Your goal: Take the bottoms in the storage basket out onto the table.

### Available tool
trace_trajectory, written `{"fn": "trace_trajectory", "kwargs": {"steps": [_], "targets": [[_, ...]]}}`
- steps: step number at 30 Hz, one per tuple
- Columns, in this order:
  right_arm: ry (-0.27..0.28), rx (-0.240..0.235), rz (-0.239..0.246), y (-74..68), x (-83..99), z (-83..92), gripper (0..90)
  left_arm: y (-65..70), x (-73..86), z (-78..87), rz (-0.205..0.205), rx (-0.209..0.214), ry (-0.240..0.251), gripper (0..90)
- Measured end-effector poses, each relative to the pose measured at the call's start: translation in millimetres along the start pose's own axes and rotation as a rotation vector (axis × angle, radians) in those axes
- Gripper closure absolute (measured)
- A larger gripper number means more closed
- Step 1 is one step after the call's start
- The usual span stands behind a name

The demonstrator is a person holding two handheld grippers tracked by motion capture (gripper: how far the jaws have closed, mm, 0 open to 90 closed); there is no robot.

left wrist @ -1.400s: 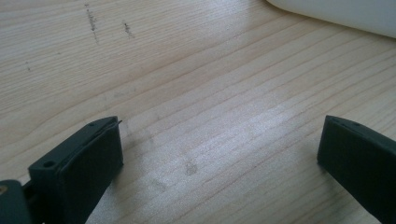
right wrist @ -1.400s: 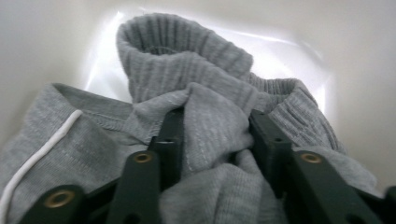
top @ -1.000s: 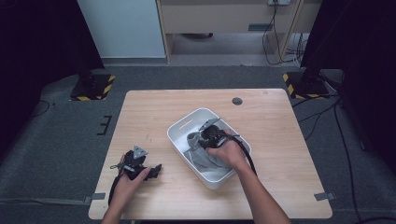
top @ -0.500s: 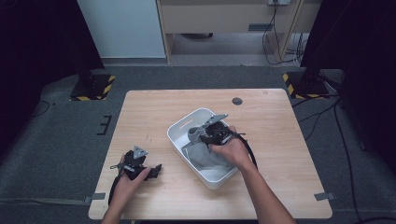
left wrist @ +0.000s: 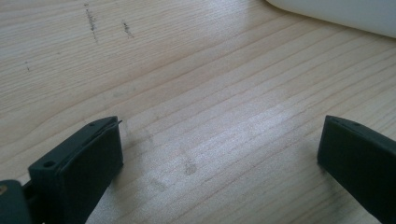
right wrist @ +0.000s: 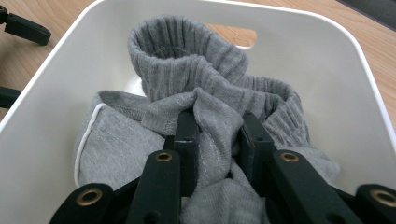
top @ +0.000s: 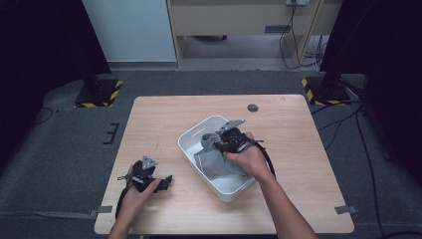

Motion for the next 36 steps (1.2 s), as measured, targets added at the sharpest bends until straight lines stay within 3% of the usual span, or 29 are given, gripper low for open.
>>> {"fn": "trace_trajectory", "kwargs": {"steps": [25,36], "targets": [[0.049,0.026,0.017,5.6,-20.6,24.2,72.8,0.0,-0.3,-0.3,-0.002,0.002,0.0,0.0],[0.081,0.043,0.022,7.8,-33.7,46.9,72.8,0.3,-0.7,-0.7,-0.002,0.003,0.0,0.0]]}}
Point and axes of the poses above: each handheld gripper's, and its own axes: z roughly backward along the jaws, x roughly out of its underside, y roughly to its right, the point moved 1 cm from there along -z, roughly forward along the jaws, and after that the axes turned 7 degrees about z, right-handed, at the moved point
